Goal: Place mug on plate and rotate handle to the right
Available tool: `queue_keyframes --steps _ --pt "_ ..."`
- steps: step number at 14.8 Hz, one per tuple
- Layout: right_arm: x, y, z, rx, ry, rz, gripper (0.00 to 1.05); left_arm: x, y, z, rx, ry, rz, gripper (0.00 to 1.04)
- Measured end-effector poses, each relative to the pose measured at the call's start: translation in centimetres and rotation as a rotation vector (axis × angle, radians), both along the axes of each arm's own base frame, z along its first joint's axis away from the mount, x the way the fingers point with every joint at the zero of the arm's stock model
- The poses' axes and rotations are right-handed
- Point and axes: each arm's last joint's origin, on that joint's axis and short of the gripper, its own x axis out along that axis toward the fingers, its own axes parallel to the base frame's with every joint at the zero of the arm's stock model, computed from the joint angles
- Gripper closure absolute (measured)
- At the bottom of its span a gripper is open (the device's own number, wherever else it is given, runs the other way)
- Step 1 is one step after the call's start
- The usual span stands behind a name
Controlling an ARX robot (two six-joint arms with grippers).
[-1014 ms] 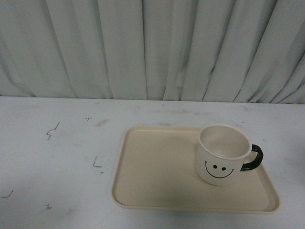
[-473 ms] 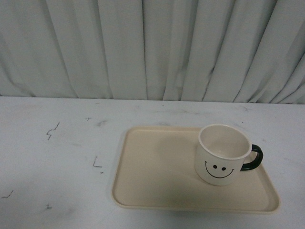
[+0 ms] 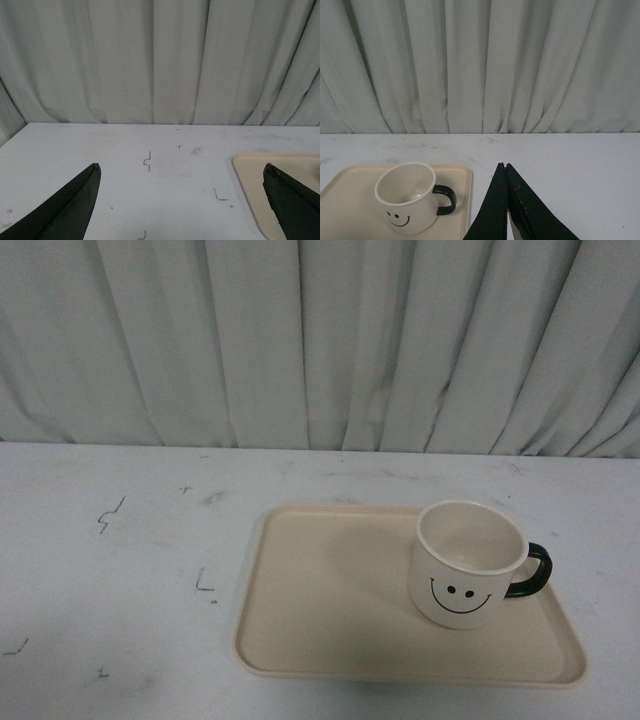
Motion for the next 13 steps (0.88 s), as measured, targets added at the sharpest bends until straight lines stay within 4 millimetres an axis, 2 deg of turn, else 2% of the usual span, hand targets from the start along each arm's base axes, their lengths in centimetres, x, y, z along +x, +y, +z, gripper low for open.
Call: queue_keyframes --steps 11,13 --pt "-1.6 0.0 0.0 0.000 -0.002 0.000 1.03 0.0 0.0 0.0 0.000 0.000 0.000 0.07" --pt "-2.5 0.0 -0.6 0.000 0.037 0.000 1.03 0.0 0.0 0.0 0.000 0.000 0.000 0.07"
